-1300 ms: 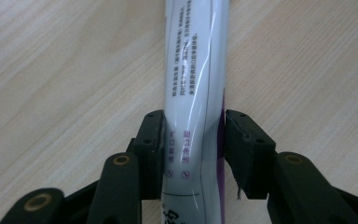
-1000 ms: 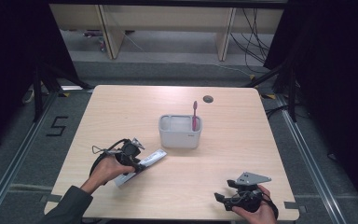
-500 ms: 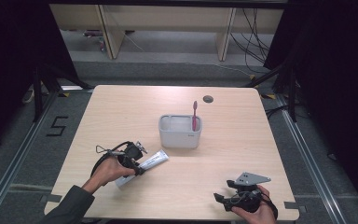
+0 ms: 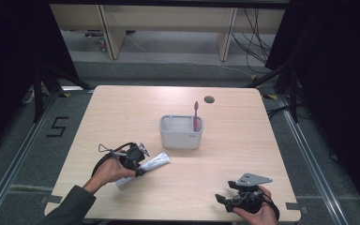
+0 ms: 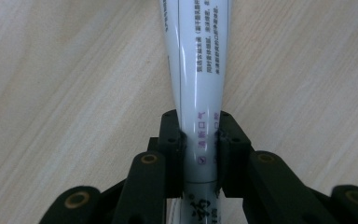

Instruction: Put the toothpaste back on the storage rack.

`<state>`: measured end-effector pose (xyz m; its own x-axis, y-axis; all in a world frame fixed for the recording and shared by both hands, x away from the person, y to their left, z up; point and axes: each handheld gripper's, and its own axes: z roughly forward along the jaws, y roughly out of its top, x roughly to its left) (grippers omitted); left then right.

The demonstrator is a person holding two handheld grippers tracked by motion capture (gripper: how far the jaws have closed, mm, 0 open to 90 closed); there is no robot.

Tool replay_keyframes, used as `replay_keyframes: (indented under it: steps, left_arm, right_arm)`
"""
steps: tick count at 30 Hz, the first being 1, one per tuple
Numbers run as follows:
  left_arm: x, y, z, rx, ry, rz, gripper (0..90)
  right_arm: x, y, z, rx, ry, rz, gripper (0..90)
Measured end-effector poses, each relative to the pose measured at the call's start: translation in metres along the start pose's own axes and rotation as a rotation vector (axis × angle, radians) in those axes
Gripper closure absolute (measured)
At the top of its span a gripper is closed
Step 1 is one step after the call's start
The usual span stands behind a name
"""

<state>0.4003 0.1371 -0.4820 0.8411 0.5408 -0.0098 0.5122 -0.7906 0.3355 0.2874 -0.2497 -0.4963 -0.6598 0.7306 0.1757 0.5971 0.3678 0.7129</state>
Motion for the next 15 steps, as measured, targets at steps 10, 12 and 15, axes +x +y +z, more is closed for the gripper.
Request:
replay_keyframes:
  steps: [10,12,15]
  left_arm:
    - [-0.0002,0.0051,-0.0009,0.062,-0.007,0.026,74.9]
    - [-0.0002,0.0051,-0.0007,0.064,-0.005,0.031,74.8]
    - [0.0008,0.0056,-0.0005,0.071,-0.011,0.028,74.8]
  right_arm:
    - [-0.0012,0.0005,0.0000,-0.008,-0.006,-0.023,26.8]
    - [-0.0008,0.0001,-0.0005,-0.002,-0.009,-0.013,26.7]
    - [-0.0020,0.0004,-0.0001,-0.004,-0.008,-0.024,26.8]
